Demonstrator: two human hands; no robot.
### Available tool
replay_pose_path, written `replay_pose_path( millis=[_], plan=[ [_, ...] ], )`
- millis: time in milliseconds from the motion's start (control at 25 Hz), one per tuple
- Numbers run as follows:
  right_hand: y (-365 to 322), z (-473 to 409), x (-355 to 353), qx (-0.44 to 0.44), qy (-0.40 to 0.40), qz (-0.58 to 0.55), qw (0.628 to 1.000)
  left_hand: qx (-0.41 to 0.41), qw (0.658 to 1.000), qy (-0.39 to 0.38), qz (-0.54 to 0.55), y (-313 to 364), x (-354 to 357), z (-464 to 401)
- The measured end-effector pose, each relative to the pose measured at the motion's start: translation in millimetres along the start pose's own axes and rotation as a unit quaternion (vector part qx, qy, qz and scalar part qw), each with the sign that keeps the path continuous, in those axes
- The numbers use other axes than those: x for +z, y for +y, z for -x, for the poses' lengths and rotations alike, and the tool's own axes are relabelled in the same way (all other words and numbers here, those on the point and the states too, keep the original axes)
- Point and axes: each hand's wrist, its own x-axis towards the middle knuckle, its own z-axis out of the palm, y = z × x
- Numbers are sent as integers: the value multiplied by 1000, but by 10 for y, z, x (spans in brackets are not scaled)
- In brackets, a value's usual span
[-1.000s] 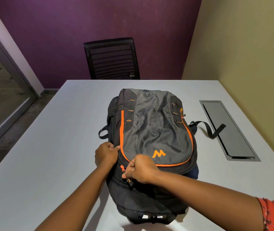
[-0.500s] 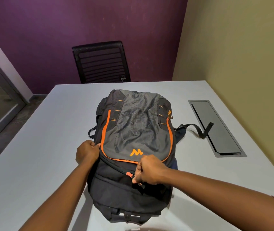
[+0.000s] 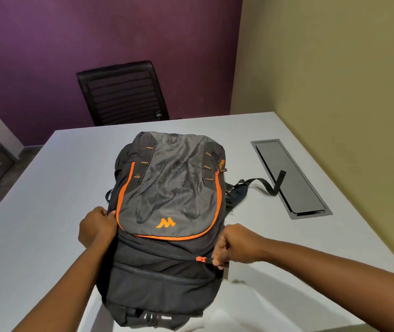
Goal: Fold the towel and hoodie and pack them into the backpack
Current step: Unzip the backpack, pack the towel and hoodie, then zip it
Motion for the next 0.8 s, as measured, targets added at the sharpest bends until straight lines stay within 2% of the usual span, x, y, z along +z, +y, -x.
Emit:
replay_pose_path(
  millis=[80, 160, 200, 240, 280, 360, 440, 480, 560, 720, 800],
  plan=[
    [220, -25, -167, 60, 81, -132, 986, 76, 994, 55, -49, 141, -73, 92],
    [490, -70, -246, 159, 163, -254, 940, 256, 961, 99, -26, 423, -126, 338],
    [570, -84, -219, 195, 147, -288, 926, 354, 932, 80, -2, 596, -144, 538],
    [613, -117, -140, 210, 101, -303, 924, 429, 903, 27, 4, 776, -150, 782],
    [617, -169, -23, 208, 52, -316, 924, 473, 880, -36, -39, 923, -128, 1034],
    [573, -316, 227, 200, 16, -339, 919, 494, 834, -115, -219, 1088, 52, 1366],
    [563, -471, 395, 182, 88, -357, 912, 498, 777, -151, -354, 1123, 224, 1495],
    [554, -523, 443, 149, 126, -365, 910, 512, 753, -160, -382, 1118, 266, 1481],
    [553, -588, 502, 106, 152, -388, 903, 533, 727, -181, -392, 1052, 320, 1382],
    [509, -739, 578, 121, 216, -289, 925, 570, 732, -230, -295, 916, 294, 1303],
    [381, -846, 516, 103, 260, -297, 913, 600, 714, -254, -257, 880, 292, 1293]
  ],
)
